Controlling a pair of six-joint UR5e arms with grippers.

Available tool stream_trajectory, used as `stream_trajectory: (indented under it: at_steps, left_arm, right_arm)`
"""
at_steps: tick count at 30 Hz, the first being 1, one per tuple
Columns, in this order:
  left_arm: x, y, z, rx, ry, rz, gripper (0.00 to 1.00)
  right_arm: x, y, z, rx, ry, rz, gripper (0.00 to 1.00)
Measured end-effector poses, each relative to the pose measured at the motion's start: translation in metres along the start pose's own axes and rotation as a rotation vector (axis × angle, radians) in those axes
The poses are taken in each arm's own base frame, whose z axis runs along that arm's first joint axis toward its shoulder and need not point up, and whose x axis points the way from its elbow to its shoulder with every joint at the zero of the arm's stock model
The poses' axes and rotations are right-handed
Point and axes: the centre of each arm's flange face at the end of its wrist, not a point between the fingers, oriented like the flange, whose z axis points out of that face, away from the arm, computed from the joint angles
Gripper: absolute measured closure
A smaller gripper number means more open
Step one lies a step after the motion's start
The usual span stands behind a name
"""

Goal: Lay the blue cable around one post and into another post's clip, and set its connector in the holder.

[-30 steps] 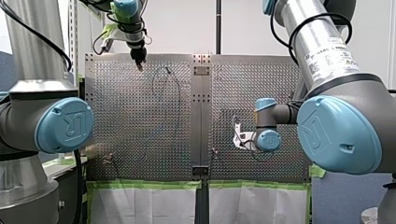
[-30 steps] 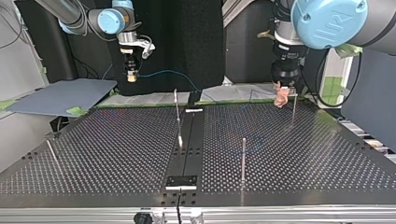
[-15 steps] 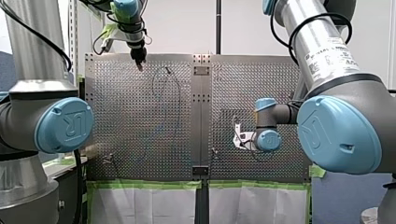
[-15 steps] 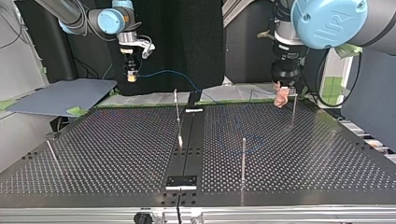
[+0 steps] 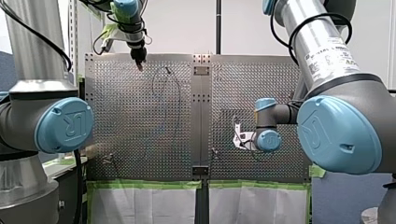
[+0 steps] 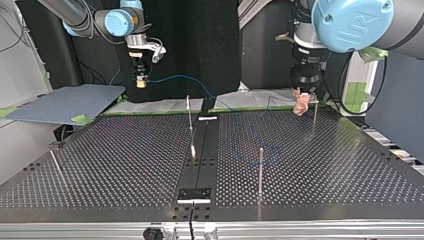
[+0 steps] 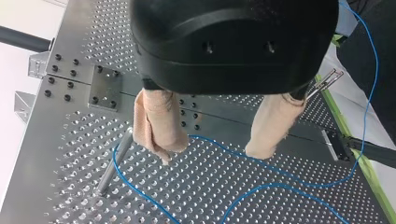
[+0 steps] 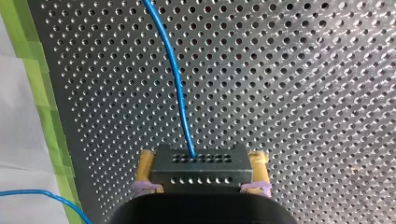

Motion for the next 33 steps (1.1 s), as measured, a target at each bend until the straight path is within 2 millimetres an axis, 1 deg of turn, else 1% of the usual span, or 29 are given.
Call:
stream_trajectory:
  at_steps: [4,10,17,23,28,33]
  left_arm:
    - [0.0,-0.003,0.003,0.017,-0.016,-0.005,0.0]
    - [0.015,-0.012,0.014,0.069,-0.019,-0.004,0.0]
    - [0.044,-0.03,0.034,0.144,0.007,0.026,0.0]
    - [0.071,-0.045,0.045,0.218,0.024,0.027,0.0]
    - [0.091,-0.053,0.051,0.265,0.031,0.028,0.0]
    - [0.121,-0.072,0.059,0.322,0.067,0.028,0.0]
  right_arm:
    - [0.0,0.0,0.0,0.0,0.0,0.0,1.0]
    - [0.0,0.0,0.0,0.0,-0.002,-0.001,1.0]
    - [-0.001,0.0,-0.001,-0.001,-0.009,-0.004,1.0]
    - [-0.002,-0.002,-0.003,-0.002,-0.021,-0.015,1.0]
    - [-0.002,-0.002,-0.005,-0.019,-0.027,-0.031,1.0]
    - [0.007,-0.003,-0.007,-0.03,-0.021,-0.037,1.0]
